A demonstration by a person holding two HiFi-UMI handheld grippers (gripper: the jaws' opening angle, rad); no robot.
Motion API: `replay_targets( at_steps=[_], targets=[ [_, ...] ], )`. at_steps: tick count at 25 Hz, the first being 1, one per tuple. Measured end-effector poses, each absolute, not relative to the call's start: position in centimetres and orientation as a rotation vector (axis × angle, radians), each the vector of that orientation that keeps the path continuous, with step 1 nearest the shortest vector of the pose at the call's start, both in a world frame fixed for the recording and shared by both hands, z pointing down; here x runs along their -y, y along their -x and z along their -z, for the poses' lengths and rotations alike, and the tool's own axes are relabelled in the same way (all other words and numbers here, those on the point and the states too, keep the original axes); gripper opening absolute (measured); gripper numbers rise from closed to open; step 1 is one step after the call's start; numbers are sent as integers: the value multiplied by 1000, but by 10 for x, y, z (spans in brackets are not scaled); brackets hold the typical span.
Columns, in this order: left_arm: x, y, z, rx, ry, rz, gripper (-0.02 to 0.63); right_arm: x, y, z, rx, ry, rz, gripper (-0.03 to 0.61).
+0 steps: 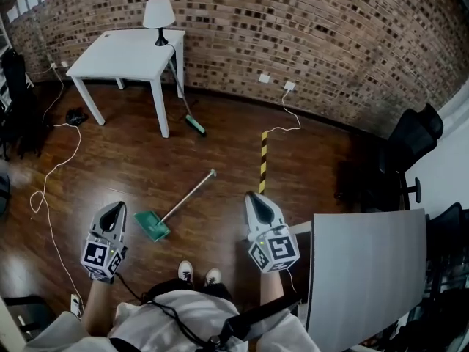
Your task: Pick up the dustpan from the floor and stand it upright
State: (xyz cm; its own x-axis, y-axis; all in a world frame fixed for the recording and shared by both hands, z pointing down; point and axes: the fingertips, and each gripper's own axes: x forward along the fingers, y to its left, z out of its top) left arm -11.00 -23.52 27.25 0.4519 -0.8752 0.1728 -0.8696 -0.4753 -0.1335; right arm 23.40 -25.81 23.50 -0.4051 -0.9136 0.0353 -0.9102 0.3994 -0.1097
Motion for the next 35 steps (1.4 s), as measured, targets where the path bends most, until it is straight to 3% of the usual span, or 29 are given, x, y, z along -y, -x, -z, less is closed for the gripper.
replay_targets(
  at_steps=[14,21,28,35],
  targets=[
    [296,204,-419,-2053,2606,538,51,420,-158,-385,-2778,1570,455,52],
    [312,211,-580,-2246,2601,747,114,494,-136,-562,-2907,1469,641,157],
    [296,281,-797,-2667,2474,867,114,540,-124,-770,-3002,1432,713,160],
    [252,300,-975,-2802,2437,1168,117,548,-113,-964,-3079,1437,712,160]
  ],
)
